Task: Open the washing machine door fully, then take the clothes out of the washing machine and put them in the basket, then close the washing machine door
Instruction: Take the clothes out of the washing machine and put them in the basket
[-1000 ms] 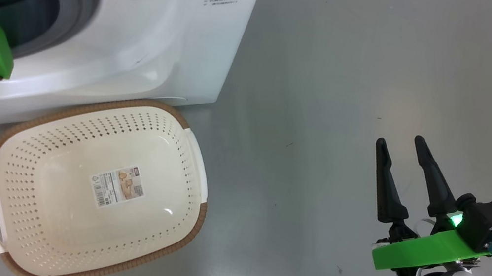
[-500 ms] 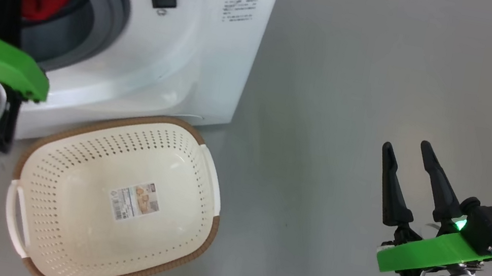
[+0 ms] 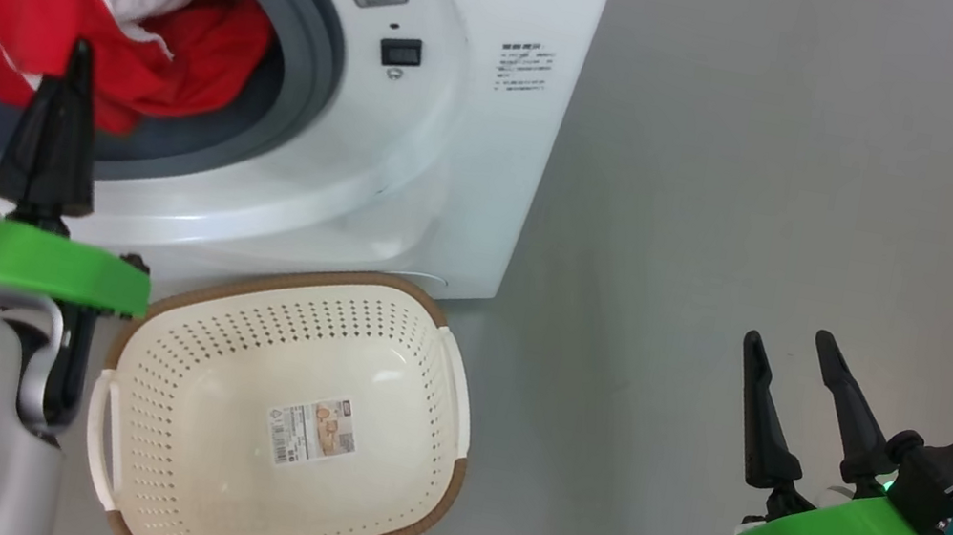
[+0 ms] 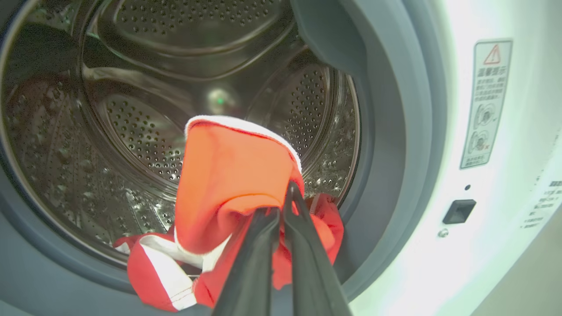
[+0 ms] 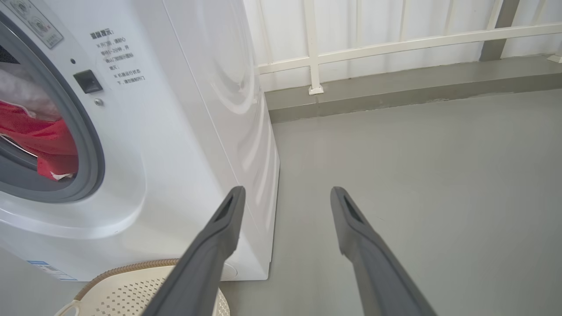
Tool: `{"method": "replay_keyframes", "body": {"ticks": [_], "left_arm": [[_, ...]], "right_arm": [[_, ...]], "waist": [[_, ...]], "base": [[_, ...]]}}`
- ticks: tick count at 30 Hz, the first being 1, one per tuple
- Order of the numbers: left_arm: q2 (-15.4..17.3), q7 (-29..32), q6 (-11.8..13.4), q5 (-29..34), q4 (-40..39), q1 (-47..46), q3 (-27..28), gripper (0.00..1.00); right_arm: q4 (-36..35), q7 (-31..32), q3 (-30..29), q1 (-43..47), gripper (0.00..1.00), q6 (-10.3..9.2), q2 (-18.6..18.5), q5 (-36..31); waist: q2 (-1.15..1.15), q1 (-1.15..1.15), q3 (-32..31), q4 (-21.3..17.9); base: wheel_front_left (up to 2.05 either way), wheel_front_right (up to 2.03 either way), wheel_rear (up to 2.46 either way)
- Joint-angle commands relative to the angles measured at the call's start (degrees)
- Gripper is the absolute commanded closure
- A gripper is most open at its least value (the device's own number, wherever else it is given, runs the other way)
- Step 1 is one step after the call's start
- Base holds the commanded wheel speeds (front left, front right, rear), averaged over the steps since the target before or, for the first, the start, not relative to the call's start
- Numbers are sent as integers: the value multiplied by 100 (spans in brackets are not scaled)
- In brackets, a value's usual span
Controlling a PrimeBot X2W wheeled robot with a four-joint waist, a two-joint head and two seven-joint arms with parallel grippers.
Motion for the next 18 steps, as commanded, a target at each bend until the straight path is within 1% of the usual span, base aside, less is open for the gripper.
{"method": "replay_keyframes", "body": {"ticks": [1, 3, 7, 11, 18], "left_arm": [[125, -69, -50, 103, -363, 176, 188, 100], [91, -69, -55, 113, -521, 262, 224, 100], [-8, -69, -65, 177, -1173, 625, 221, 100], [-51, -69, -67, 163, -1822, 949, 192, 100], [-114, -69, -68, 153, -2932, 1336, 301, 100]], "right_arm": [[-124, -37, 101, 46, 0, 36, 3, -56], [-126, -37, 99, 52, 0, 36, 3, -60], [-146, -37, 80, 62, 0, 36, 3, -62], [-157, -37, 61, 50, 0, 36, 3, -56], [-173, -37, -7, 45, 0, 36, 3, -59]], "waist": [[0, 0, -70, 82], [0, 0, -76, 91], [0, 0, -69, 115], [0, 0, -34, 111], [0, 0, 26, 122]], "base": [[0, 0, 0], [0, 0, 0], [0, 0, 0], [0, 0, 0], [0, 0, 0]]}}
